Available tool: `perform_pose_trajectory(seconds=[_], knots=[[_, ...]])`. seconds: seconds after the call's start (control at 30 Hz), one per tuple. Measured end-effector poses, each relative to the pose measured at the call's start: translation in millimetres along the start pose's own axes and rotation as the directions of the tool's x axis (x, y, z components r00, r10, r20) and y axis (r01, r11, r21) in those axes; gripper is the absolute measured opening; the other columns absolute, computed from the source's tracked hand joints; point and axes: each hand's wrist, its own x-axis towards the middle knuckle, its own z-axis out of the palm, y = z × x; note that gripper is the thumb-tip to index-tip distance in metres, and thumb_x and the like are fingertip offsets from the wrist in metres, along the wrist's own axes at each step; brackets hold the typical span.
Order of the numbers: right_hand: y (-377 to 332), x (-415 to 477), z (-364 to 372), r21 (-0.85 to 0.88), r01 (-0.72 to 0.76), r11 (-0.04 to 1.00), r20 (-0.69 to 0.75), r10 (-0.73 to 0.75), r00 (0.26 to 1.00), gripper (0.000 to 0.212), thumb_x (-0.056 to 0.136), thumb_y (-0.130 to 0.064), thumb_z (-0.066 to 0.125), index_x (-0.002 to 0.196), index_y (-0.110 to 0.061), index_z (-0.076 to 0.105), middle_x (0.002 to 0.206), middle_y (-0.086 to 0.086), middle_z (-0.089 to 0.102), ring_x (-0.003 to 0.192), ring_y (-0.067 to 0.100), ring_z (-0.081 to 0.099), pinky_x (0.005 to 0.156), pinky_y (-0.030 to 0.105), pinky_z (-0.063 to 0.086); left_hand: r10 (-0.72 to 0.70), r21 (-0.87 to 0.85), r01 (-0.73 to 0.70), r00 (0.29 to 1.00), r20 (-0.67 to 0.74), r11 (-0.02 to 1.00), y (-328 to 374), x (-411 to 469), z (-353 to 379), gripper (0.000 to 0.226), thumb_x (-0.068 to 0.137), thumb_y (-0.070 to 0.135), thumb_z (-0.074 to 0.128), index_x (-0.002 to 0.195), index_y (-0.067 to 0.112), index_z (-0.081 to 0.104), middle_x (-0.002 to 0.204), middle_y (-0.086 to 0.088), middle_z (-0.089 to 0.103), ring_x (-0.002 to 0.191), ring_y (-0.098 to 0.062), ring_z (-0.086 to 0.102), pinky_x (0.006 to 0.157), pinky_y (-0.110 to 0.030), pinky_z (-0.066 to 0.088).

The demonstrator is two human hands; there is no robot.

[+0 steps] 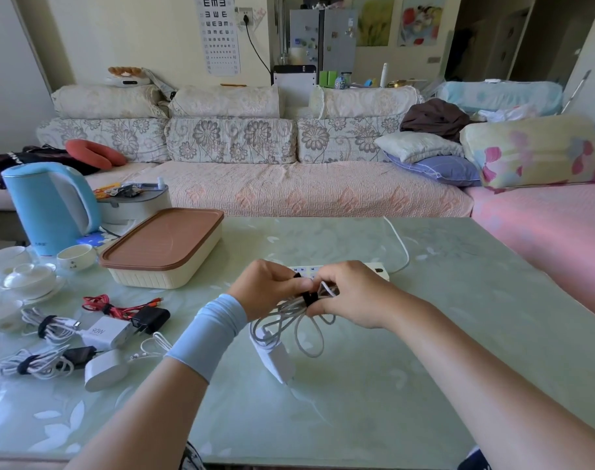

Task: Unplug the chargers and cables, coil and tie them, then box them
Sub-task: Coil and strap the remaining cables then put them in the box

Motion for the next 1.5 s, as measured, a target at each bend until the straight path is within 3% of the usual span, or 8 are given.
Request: perform_pose_trajectory(seconds=[0.1,0.37,0.53,0.7,0.9,1.13,1.33,1.5], knots=[[-4,2,4,-0.076,0.108,0.991,-0.08,-0.114,0.99,0.03,0.072,-0.033,0.086,0.072,-0.026,0.056,0.069,-0.009,0.053,0.067,0.014,0.049,0.062,0.028,0.038,-0.058,-0.169,0.053,0.998,-0.023,0.984,-5,-1,-1,0.032,0.077,0.025,0.076,0.048,0.016,0.065,0.051,0.002,0.053,0.05,-0.009,0.042,0.054,-0.019,0.038],[-1,-1,5,0.034,0.123,0.992,-0.232,-0.112,0.966,0.027,0.065,-0.023,0.09,0.075,-0.009,0.069,0.069,0.004,0.065,0.065,0.018,0.058,0.061,0.03,0.043,-0.091,-0.402,0.043,0.991,-0.1,0.914,-1,0,9,0.029,0.058,0.027,0.082,0.066,0.004,0.068,0.07,-0.01,0.069,0.066,-0.023,0.061,0.072,-0.034,0.054],[-2,0,5,0.08,0.13,0.988,-0.277,-0.103,0.955,0.023,0.063,-0.02,0.091,0.072,-0.025,0.071,0.065,-0.006,0.064,0.064,0.009,0.058,0.058,0.016,0.04,0.0,-0.267,-0.058,0.977,-0.212,0.962,-1,1,5,0.036,0.056,0.033,0.086,0.078,0.017,0.064,0.081,0.0,0.066,0.073,-0.017,0.059,0.076,-0.038,0.052],[1,4,5,0.123,0.108,0.987,-0.32,-0.063,0.945,0.022,0.062,-0.02,0.092,0.073,-0.021,0.073,0.064,-0.005,0.067,0.062,0.008,0.059,0.06,0.024,0.045,0.023,-0.068,-0.042,0.966,-0.259,0.997,8,1,3,0.021,0.07,0.035,0.082,0.056,0.024,0.071,0.049,0.002,0.061,0.052,-0.009,0.044,0.053,-0.024,0.042],[4,4,-2,0.282,0.051,0.958,-0.357,0.056,0.933,0.044,0.064,-0.016,0.089,0.091,-0.029,0.057,0.073,-0.006,0.073,0.062,0.003,0.063,0.061,0.023,0.049,0.057,0.164,-0.058,0.998,0.012,0.985,12,-2,-3,0.013,0.074,0.043,0.079,0.086,0.037,0.075,0.081,0.002,0.073,0.071,-0.012,0.06,0.072,-0.029,0.049],[11,20,5,0.446,-0.038,0.894,-0.19,0.137,0.972,0.052,0.07,-0.024,0.089,0.11,-0.026,0.057,0.081,0.001,0.076,0.07,0.012,0.066,0.073,0.032,0.05,-0.085,0.093,0.074,0.99,0.115,0.993,4,0,-17,0.029,0.068,0.023,0.086,0.095,0.025,0.075,0.086,0.002,0.076,0.079,-0.013,0.069,0.086,-0.03,0.056],[5,32,4,0.588,-0.175,0.79,-0.122,0.301,0.946,0.085,0.071,-0.07,0.069,0.139,-0.026,0.043,0.124,-0.003,0.062,0.11,0.009,0.061,0.1,0.034,0.046,-0.275,-0.352,0.213,0.952,-0.137,0.912,2,1,-18,0.019,0.082,0.005,0.073,0.1,0.009,0.073,0.08,-0.006,0.072,0.066,-0.014,0.064,0.071,-0.033,0.06],[-11,33,32,0.567,-0.355,0.743,0.086,0.375,0.923,0.043,0.091,-0.034,0.055,0.129,-0.014,0.053,0.129,0.015,0.06,0.109,0.023,0.059,0.086,0.032,0.037,-0.513,-0.692,0.249,0.834,-0.201,0.677,-15,8,-32,0.011,0.09,0.005,0.063,0.092,0.013,0.071,0.081,-0.01,0.069,0.069,-0.022,0.059,0.089,-0.049,0.054]])
